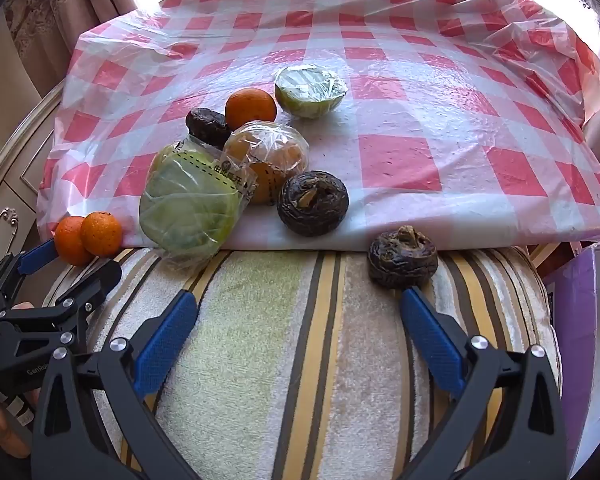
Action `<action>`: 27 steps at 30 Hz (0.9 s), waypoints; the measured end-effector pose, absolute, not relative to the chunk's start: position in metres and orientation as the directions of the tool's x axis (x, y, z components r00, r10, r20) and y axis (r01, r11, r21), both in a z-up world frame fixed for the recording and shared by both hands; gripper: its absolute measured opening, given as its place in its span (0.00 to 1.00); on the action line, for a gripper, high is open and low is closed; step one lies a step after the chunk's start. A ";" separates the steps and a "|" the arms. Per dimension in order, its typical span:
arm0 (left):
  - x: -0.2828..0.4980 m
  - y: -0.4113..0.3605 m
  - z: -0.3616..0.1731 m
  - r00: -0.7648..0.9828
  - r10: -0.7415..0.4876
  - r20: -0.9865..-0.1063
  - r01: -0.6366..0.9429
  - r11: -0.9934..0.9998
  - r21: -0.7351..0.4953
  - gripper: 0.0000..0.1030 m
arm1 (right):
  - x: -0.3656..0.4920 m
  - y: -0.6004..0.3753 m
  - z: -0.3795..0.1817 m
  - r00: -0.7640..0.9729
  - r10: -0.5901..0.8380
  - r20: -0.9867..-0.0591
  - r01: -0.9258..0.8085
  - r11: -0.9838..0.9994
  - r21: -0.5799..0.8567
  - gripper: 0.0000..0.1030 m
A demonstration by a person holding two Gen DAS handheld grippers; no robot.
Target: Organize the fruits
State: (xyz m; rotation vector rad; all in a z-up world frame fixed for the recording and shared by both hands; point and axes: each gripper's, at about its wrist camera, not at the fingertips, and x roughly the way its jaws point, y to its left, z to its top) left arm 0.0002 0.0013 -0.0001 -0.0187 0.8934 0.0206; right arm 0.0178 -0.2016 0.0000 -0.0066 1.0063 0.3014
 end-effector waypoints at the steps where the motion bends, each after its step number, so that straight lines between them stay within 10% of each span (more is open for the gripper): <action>1: 0.001 0.002 0.000 0.627 0.013 -0.779 -0.026 1.000 -0.004 0.96 | 0.018 -0.201 0.000 0.494 0.244 -0.835 -0.251 0.959 0.131 0.99; 27: 0.000 0.002 -0.001 0.627 0.017 -0.779 -0.045 0.999 -0.015 0.96 | 0.015 -0.202 0.001 0.506 0.245 -0.827 -0.249 0.960 0.132 0.99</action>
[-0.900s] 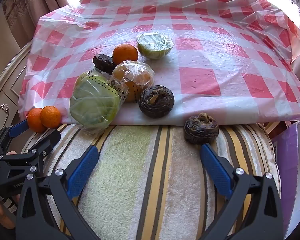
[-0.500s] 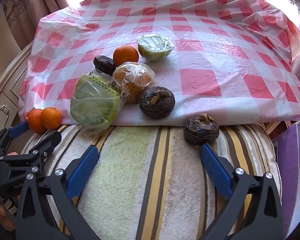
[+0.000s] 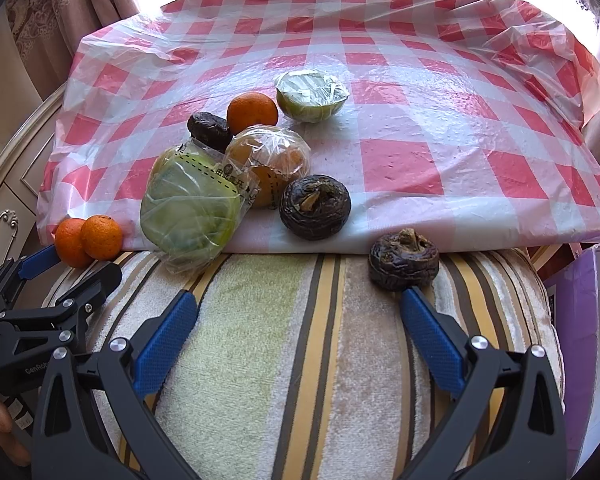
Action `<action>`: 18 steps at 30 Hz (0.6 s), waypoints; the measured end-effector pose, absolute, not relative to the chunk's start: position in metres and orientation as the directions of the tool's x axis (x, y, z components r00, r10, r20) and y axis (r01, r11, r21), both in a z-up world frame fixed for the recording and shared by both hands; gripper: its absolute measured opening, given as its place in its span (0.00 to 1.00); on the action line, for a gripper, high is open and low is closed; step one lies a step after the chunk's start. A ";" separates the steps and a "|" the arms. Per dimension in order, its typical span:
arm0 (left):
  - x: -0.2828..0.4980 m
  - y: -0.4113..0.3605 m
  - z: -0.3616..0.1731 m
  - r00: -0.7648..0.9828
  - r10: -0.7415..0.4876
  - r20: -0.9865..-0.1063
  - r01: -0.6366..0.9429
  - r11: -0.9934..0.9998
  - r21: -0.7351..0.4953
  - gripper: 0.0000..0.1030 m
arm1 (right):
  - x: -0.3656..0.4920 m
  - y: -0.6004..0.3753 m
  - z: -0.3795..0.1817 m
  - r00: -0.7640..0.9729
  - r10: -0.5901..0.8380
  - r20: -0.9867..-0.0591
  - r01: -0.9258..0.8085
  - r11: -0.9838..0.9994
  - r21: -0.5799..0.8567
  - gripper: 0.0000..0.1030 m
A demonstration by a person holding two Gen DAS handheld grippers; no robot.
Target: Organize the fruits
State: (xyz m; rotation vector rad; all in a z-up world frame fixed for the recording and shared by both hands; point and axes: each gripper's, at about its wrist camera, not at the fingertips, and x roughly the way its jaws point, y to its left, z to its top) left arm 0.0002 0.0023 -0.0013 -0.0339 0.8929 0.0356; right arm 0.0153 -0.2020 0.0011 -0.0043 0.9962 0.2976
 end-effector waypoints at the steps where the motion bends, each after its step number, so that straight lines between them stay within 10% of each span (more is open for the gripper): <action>1: 0.000 0.002 -0.001 0.627 0.018 -0.779 -0.046 0.999 -0.013 0.96 | 0.015 -0.202 0.001 0.507 0.245 -0.826 -0.249 0.960 0.132 0.99; 18: -0.002 0.000 0.000 0.627 0.012 -0.779 -0.047 0.999 -0.022 0.96 | 0.016 -0.202 0.001 0.510 0.245 -0.825 -0.250 0.959 0.131 0.99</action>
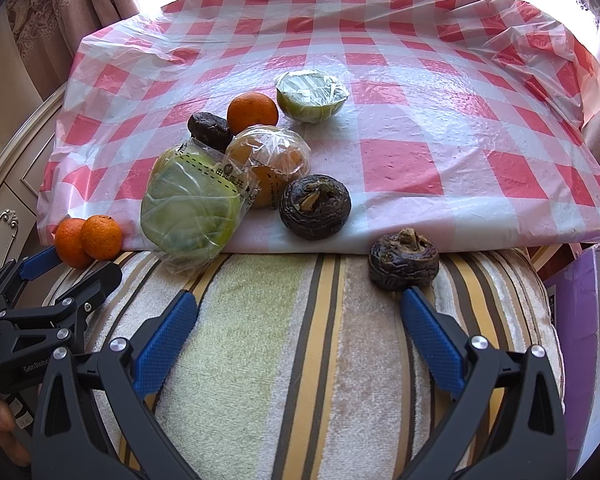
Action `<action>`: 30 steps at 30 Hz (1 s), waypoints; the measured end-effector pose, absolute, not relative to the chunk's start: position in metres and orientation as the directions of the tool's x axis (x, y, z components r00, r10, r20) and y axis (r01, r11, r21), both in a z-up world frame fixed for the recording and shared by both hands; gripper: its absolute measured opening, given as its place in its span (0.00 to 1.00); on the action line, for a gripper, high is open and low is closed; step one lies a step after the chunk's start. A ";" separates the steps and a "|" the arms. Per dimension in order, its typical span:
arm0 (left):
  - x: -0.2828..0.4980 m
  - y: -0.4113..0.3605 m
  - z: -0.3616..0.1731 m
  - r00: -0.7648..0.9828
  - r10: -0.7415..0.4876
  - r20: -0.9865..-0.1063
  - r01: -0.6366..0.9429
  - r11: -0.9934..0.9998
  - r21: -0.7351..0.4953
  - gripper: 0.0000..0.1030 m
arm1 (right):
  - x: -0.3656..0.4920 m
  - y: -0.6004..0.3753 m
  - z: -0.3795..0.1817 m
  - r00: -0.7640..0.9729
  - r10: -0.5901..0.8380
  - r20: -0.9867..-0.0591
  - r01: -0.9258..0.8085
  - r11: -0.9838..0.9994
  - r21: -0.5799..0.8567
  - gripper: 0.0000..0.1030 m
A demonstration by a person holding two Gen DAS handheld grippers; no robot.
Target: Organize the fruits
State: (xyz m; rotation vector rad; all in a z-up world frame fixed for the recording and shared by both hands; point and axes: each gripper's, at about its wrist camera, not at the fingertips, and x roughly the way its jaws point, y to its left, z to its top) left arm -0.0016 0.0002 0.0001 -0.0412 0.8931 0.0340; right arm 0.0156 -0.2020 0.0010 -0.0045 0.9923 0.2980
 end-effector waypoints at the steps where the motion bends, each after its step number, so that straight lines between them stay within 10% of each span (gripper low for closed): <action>1: -0.002 0.000 0.000 0.627 0.013 -0.779 -0.047 0.999 -0.021 0.96 | 0.016 -0.202 0.001 0.510 0.245 -0.825 -0.250 0.959 0.131 0.99; 30: -0.003 0.001 0.000 0.626 -0.005 -0.780 -0.045 0.998 -0.042 0.96 | 0.015 -0.203 0.000 0.513 0.247 -0.822 -0.249 0.959 0.132 0.99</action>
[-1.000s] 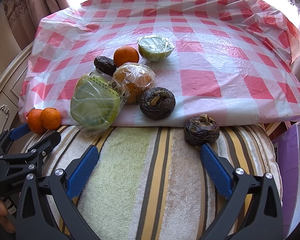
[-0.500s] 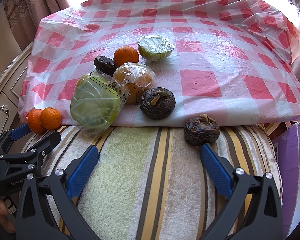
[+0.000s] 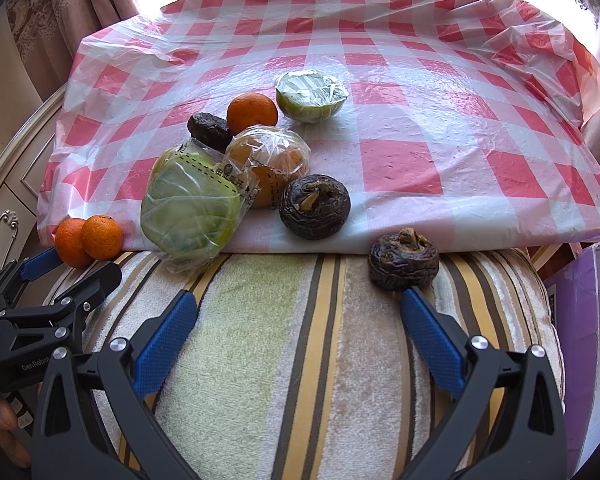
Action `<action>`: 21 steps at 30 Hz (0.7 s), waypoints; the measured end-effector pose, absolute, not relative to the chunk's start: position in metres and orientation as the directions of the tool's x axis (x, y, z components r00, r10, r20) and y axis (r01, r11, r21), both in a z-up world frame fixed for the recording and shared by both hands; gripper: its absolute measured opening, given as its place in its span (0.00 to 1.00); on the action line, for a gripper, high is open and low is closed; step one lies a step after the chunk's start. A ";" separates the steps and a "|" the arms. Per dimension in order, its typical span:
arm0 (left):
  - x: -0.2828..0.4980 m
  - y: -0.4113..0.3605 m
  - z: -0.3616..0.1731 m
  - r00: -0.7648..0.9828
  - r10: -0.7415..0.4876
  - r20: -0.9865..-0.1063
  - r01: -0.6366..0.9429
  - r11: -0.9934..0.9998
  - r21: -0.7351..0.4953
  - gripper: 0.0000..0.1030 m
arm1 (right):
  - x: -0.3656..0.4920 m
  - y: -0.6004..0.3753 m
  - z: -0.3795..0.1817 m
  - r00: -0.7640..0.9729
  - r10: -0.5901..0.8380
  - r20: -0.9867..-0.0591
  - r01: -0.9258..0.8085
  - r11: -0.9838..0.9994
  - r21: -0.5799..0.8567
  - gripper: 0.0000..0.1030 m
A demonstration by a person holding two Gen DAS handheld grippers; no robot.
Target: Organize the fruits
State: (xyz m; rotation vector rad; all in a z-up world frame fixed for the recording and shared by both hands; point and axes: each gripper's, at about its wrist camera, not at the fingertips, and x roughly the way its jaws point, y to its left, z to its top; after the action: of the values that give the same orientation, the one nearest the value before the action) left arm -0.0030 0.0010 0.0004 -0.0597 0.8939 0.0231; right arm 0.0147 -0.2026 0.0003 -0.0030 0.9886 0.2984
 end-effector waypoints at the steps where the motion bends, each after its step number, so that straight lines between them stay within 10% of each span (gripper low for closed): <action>1: -0.003 0.001 0.000 0.628 -0.005 -0.778 -0.046 0.998 -0.043 0.96 | 0.015 -0.202 0.000 0.513 0.246 -0.822 -0.250 0.959 0.132 0.99; 21: -0.001 0.000 0.001 0.631 0.004 -0.776 -0.049 0.998 -0.035 0.95 | 0.016 -0.204 0.000 0.518 0.249 -0.818 -0.249 0.959 0.135 0.99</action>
State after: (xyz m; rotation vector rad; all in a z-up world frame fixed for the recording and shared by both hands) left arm -0.0006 0.0000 0.0015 -0.0542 0.8878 0.0307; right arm 0.0160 -0.2044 0.0002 0.0004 0.9813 0.2990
